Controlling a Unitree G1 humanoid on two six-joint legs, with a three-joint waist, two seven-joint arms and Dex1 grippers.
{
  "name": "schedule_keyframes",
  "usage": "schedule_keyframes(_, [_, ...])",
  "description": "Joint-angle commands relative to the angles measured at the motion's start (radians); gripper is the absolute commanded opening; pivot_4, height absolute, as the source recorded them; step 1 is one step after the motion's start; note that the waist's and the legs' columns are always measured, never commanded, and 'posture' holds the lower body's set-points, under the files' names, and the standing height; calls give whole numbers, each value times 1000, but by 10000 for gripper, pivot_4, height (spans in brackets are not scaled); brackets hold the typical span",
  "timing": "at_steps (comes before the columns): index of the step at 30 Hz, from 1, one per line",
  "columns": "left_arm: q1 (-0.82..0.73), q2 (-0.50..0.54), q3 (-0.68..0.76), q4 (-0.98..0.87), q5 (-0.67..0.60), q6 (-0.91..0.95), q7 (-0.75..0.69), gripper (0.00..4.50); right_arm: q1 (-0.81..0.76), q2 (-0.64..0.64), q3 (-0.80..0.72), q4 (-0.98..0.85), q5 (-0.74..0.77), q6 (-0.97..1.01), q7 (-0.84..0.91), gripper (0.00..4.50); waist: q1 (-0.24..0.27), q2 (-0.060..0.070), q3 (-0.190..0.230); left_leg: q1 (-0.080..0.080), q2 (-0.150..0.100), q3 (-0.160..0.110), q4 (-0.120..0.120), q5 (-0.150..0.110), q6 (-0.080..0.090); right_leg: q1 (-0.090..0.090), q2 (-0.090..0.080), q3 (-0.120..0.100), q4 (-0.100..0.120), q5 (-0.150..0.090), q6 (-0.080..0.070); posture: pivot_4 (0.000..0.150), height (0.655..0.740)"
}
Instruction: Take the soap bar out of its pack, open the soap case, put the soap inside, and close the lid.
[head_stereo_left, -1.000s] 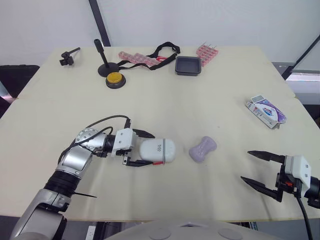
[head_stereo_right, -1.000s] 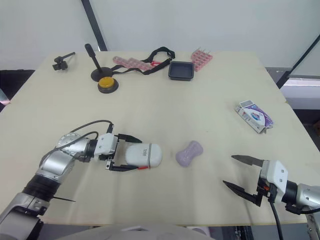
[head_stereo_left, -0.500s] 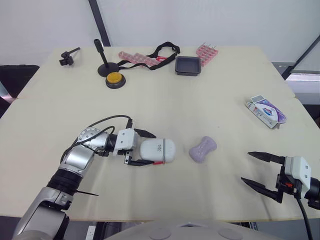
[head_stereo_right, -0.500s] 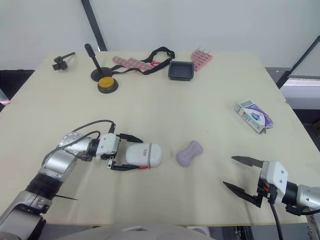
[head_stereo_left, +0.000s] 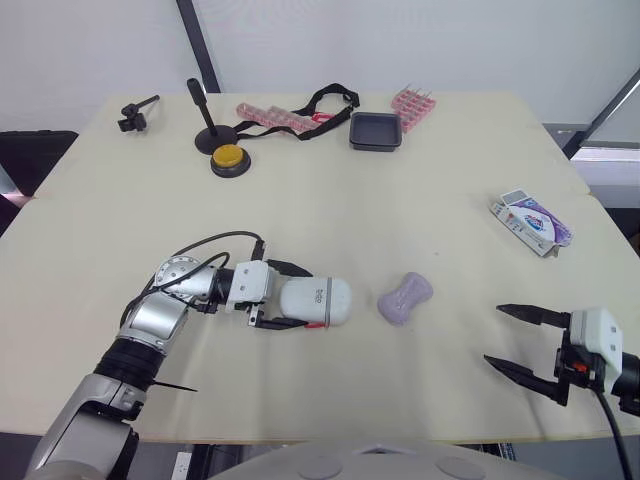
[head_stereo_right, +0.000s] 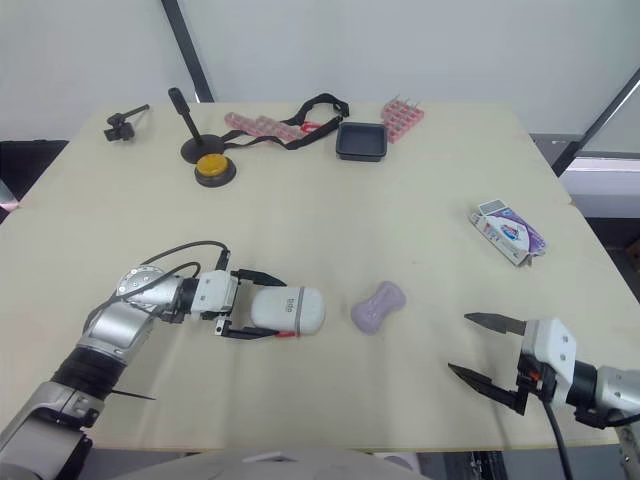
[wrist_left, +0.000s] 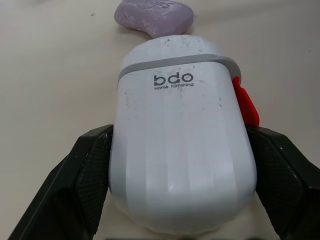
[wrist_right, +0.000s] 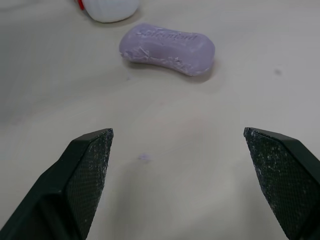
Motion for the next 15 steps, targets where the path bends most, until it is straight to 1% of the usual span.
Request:
schedule_keyframes(1, [-54, -17, 59, 6, -20, -114, 39, 35064, -78, -119, -30, -175, 247, 352, -103, 45000, 1, 0, 0, 0, 0, 0, 0, 0, 0, 0, 0, 0, 0, 0, 0, 1500, 7291])
schedule_keyframes(4, [-80, -43, 66, 12, -17, -209, 63, 35064, -228, -207, -8, -245, 448, 609, -248, 45000, 5, 0, 0, 1, 0, 0, 0, 0, 0, 1, 2, 0, 1, 0, 0, 1500, 7291])
schedule_keyframes(6, [-91, -62, 64, 11, -17, -248, 81, 35064, -316, -219, 10, -263, 541, 714, -335, 45000, 13, 0, 0, 1, 0, 0, 0, 0, 0, 1, 4, 0, 1, 0, 0, 1500, 7291])
schedule_keyframes(9, [-104, -104, 53, 0, -2, -309, 124, 35064, -501, -201, 93, -262, 715, 882, -546, 45000, 25, 0, 0, 2, 1, -1, -1, 0, 0, 0, 5, 0, -1, 0, 0, 1500, 7291])
schedule_keyframes(11, [-106, -121, 42, -4, 10, -350, 140, 35064, -593, -180, 141, -235, 833, 957, -684, 45000, 30, 0, 0, 1, 0, -1, -1, 0, -1, -2, 5, 0, -1, 0, 0, 1500, 7291])
schedule_keyframes(12, [-108, -129, 39, -9, 17, -365, 154, 35064, -632, -169, 168, -213, 917, 980, -764, 45000, 32, 0, 0, 1, 0, -1, -1, 1, -1, -2, 5, 0, -1, 0, 0, 1500, 7291])
schedule_keyframes(14, [-110, -140, 34, -14, 23, -386, 174, 35064, -682, -153, 210, -183, 1046, 1006, -874, 45000, 35, 0, 0, 1, 0, -1, -1, 2, -4, -2, 5, 1, -1, 0, 0, 1500, 7291])
schedule_keyframes(15, [-110, -142, 32, -17, 24, -389, 182, 35064, -697, -144, 224, -177, 1082, 1009, -912, 45000, 37, 0, 0, 1, 0, -1, -1, 3, -6, -2, 5, 1, -1, 0, 0, 1500, 7291])
